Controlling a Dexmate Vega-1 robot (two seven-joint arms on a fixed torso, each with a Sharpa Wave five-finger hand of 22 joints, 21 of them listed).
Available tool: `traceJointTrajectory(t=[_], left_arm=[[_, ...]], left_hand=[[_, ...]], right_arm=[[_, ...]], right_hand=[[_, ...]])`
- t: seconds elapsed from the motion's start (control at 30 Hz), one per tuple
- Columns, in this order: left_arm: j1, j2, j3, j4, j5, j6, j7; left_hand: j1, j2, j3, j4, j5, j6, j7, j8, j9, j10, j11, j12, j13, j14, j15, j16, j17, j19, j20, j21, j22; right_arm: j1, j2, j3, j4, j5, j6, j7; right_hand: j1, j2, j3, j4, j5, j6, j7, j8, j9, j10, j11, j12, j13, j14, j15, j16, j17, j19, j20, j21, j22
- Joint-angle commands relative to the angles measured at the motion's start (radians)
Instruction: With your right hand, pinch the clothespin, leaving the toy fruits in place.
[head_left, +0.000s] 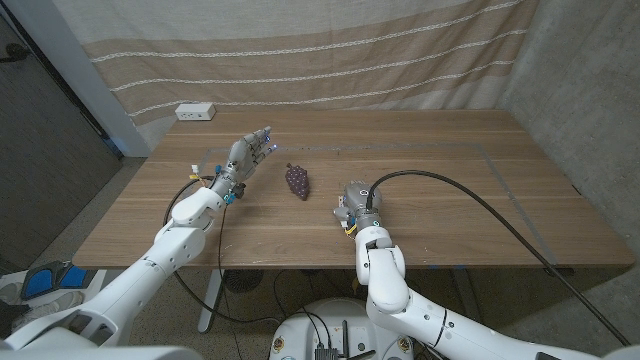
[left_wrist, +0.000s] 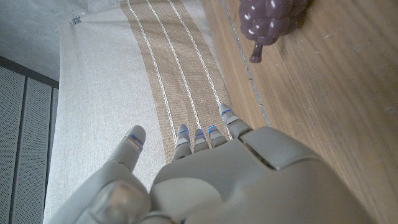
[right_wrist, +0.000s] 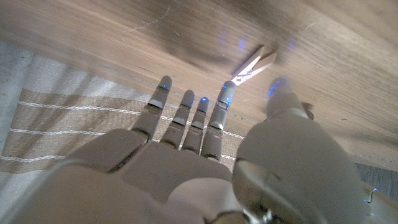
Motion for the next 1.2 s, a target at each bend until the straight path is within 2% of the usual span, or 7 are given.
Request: traceJointTrajectory(t=[0.03,0.4,0.6,0.67,0.87,1.07,1.2], left_arm=[[0.006,0.011,-0.003,-0.017,-0.001,0.01,0.003],[0.001,0.012,-0.002,-0.014,0.0,0.007,-0.006],[0.002,0.011,-0.001,-0.015,0.001,0.005,-0.004],[0.003,0.01,0.0,-0.018,0.0,0.007,-0.001],[0.003,0.009,0.004,-0.023,0.006,0.008,0.003],[-0.002,0.008,0.01,-0.029,0.012,0.011,0.003],[0.0,0.009,0.011,-0.037,0.017,0.009,0.009]], left_hand=[[-0.008,0.047,0.002,0.003,0.006,0.009,-0.002,0.0,0.004,0.0,-0.003,0.003,0.003,0.0,-0.004,0.003,0.004,0.007,-0.001,-0.001,0.005],[-0.01,0.044,0.001,0.003,0.006,0.01,-0.003,0.0,0.004,0.0,-0.002,0.003,0.003,0.001,-0.002,0.003,0.004,0.006,-0.001,-0.001,0.005],[-0.011,0.043,-0.001,0.004,0.005,0.011,-0.002,0.0,0.004,0.0,-0.002,0.003,0.003,0.0,-0.003,0.004,0.004,0.007,-0.001,-0.001,0.005],[-0.012,0.042,-0.001,0.005,0.005,0.012,-0.003,0.001,0.004,0.0,-0.002,0.003,0.003,0.001,-0.003,0.004,0.004,0.007,-0.001,-0.001,0.005],[-0.013,0.041,-0.003,0.006,0.005,0.011,-0.002,0.0,0.004,0.0,-0.005,0.003,0.003,0.0,-0.003,0.004,0.004,0.006,-0.001,-0.001,0.005],[-0.013,0.038,-0.004,0.004,0.005,0.011,-0.003,0.0,0.004,-0.001,-0.004,0.002,0.003,0.0,-0.004,0.003,0.004,0.006,0.0,-0.002,0.005],[-0.012,0.033,-0.006,0.002,0.005,0.011,-0.004,0.0,0.004,-0.002,-0.002,0.002,0.003,-0.001,-0.004,0.003,0.003,0.006,0.0,-0.002,0.005]], right_arm=[[0.024,0.022,-0.016,0.038,0.019,-0.049,0.005],[0.043,0.008,-0.042,0.039,0.024,-0.079,0.01],[0.047,-0.007,-0.048,0.03,0.019,-0.088,0.004],[0.046,-0.011,-0.046,0.026,0.022,-0.09,0.003],[0.04,-0.025,-0.043,0.012,0.024,-0.106,0.005],[0.035,-0.041,-0.038,-0.005,0.036,-0.112,0.017],[0.039,-0.057,-0.044,-0.013,0.036,-0.104,0.033]], right_hand=[[0.01,-0.001,0.004,-0.008,0.008,-0.002,-0.003,0.012,0.001,0.007,-0.001,-0.004,0.006,0.007,-0.04,0.002,0.005,0.008,0.001,0.001,0.003],[0.07,0.033,0.03,-0.025,0.009,-0.006,-0.017,0.02,-0.006,0.012,-0.014,-0.004,0.01,0.011,-0.05,0.004,0.006,0.017,-0.011,0.004,0.002],[0.124,0.051,0.057,-0.038,0.007,-0.011,-0.025,0.025,-0.012,0.014,-0.021,-0.005,0.013,0.018,-0.059,-0.004,-0.002,0.023,-0.019,0.006,0.002],[0.131,0.052,0.062,-0.036,0.007,-0.016,-0.027,0.025,-0.014,0.016,-0.027,-0.005,0.014,0.021,-0.06,-0.006,-0.004,0.022,-0.02,0.006,0.002],[0.146,0.057,0.072,-0.035,0.007,-0.018,-0.024,0.028,-0.018,0.019,-0.023,-0.006,0.015,0.027,-0.06,-0.011,-0.007,0.027,-0.027,0.008,0.001],[0.137,0.047,0.068,-0.026,0.005,-0.009,-0.01,0.035,-0.024,0.024,-0.018,-0.005,0.017,0.031,-0.057,-0.014,-0.008,0.03,-0.029,0.009,0.001],[0.126,0.046,0.064,-0.017,0.004,0.031,-0.007,0.051,-0.032,0.03,-0.018,-0.005,0.019,0.036,-0.059,-0.014,-0.006,0.031,-0.032,0.009,0.001]])
